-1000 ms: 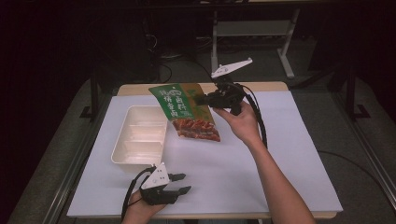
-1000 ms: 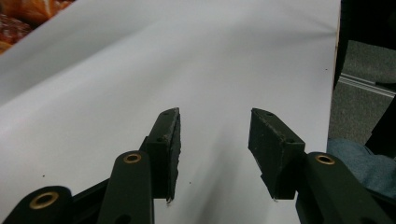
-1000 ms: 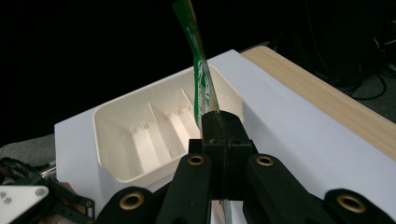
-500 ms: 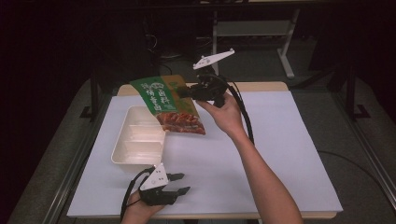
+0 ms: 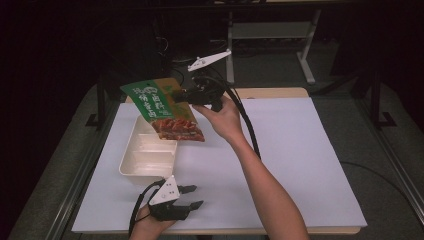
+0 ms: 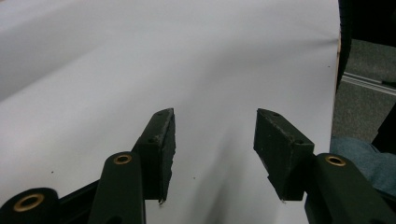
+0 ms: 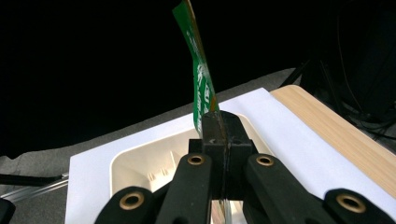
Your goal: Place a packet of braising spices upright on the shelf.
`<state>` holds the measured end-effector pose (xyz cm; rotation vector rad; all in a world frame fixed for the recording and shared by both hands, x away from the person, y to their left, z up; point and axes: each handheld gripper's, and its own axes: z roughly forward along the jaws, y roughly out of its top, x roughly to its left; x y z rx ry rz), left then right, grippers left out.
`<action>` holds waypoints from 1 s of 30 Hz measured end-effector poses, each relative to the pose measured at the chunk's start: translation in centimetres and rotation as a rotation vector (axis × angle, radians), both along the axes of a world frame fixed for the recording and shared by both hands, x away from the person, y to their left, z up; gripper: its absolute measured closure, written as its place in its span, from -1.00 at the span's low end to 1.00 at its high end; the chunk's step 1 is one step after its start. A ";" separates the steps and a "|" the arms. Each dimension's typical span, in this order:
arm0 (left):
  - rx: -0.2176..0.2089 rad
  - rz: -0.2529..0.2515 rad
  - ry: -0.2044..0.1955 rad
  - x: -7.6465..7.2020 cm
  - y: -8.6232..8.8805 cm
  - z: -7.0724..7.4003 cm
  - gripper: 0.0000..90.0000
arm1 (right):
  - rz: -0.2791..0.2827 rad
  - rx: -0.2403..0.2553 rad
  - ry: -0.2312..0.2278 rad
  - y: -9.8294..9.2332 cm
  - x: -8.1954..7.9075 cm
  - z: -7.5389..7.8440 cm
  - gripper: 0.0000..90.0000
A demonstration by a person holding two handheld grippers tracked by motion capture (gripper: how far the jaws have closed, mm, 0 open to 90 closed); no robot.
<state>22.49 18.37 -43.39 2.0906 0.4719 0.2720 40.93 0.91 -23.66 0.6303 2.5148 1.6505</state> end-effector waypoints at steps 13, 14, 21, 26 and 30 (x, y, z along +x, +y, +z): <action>-0.006 0.007 -0.004 -0.1 0.1 0.0 0.02 | 0.025 0.009 0.016 3.4 0.8 -1.2 1.00; -0.005 0.006 -0.007 -0.1 0.2 0.0 0.02 | 0.025 0.011 0.017 3.7 0.8 -1.3 1.00; -0.004 0.008 -0.002 -0.1 0.1 -0.1 -0.01 | 0.032 0.018 0.026 5.0 1.2 -2.3 1.00; -0.002 0.009 -0.007 -0.1 0.1 -0.1 -0.02 | 0.030 0.034 0.039 5.7 1.4 -2.9 1.00; -0.001 0.009 -0.006 -0.1 0.1 -0.1 -0.03 | 0.030 0.049 0.050 6.4 1.6 -3.6 1.00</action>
